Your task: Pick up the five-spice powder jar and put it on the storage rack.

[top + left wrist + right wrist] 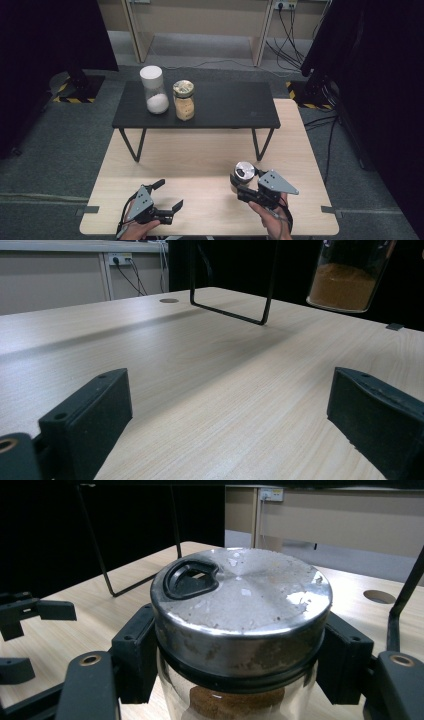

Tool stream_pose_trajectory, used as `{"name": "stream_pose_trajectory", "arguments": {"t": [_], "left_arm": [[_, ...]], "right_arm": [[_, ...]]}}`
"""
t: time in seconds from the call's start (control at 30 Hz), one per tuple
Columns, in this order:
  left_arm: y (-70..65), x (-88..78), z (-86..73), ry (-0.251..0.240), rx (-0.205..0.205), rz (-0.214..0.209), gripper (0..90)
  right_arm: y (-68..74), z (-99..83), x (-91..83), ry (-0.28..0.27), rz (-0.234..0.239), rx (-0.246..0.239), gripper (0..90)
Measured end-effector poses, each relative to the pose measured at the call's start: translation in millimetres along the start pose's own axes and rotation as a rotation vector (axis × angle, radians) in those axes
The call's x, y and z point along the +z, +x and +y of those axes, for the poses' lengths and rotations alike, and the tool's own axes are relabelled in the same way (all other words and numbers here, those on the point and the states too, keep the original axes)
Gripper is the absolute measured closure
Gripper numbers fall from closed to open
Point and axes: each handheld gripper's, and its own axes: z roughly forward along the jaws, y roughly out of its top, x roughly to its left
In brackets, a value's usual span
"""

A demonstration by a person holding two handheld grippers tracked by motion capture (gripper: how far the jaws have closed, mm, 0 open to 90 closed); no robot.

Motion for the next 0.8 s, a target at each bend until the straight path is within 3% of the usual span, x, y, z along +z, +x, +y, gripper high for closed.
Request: {"name": "stream_pose_trajectory", "arguments": {"t": [0.8], "left_arm": [[0.0, 0.0, 0.0, 0.000, 0.001, 0.000, 3.3]], "right_arm": [[7.3, 16.5, 4.3, -0.003, 0.028, -0.019, 31.2]]}}
